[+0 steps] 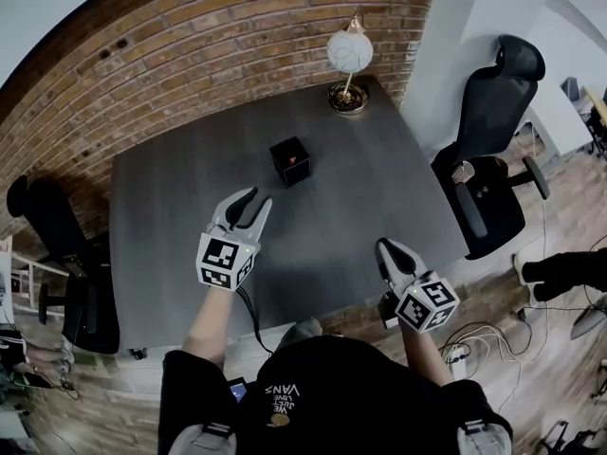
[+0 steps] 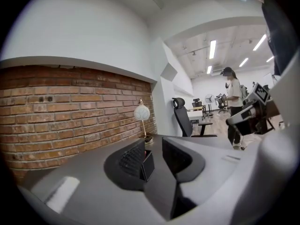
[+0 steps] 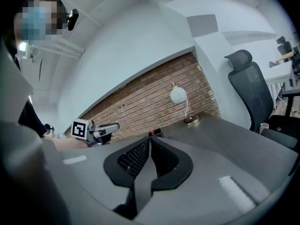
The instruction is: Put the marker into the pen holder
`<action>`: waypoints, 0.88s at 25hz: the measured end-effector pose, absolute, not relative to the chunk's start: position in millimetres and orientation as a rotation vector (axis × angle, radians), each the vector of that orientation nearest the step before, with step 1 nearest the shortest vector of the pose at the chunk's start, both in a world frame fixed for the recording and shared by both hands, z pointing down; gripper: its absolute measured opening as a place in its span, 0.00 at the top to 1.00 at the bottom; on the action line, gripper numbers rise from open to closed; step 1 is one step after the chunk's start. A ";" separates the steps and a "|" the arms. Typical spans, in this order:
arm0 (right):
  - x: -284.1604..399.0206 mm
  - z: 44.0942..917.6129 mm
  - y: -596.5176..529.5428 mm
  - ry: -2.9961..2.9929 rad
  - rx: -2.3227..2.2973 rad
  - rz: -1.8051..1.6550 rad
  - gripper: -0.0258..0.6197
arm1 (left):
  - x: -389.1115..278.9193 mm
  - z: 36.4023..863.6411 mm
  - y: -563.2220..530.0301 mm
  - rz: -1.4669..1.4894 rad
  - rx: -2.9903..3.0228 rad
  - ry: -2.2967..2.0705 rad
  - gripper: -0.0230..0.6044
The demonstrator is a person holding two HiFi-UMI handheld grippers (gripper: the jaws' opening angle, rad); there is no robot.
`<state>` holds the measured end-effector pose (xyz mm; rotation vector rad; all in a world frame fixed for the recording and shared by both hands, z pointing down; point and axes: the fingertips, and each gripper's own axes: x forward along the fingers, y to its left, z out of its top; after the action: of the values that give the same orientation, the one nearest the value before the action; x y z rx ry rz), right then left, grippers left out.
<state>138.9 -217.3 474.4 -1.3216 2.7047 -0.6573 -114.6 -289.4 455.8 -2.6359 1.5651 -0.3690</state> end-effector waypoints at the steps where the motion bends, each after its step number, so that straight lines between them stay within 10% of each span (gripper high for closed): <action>1: 137.2 473.1 -215.6 2.713 -1.312 -0.645 0.96 | -116.4 454.9 -281.3 -0.351 -2.640 1.580 0.69; 22: 104.8 473.6 -164.9 2.846 -1.104 -0.637 0.96 | -126.8 471.0 -125.9 -0.211 -2.607 1.862 0.84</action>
<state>104.8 -164.9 473.6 -1.1036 2.8462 -0.6375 -126.8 -125.9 471.0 -2.6074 1.8623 -0.2110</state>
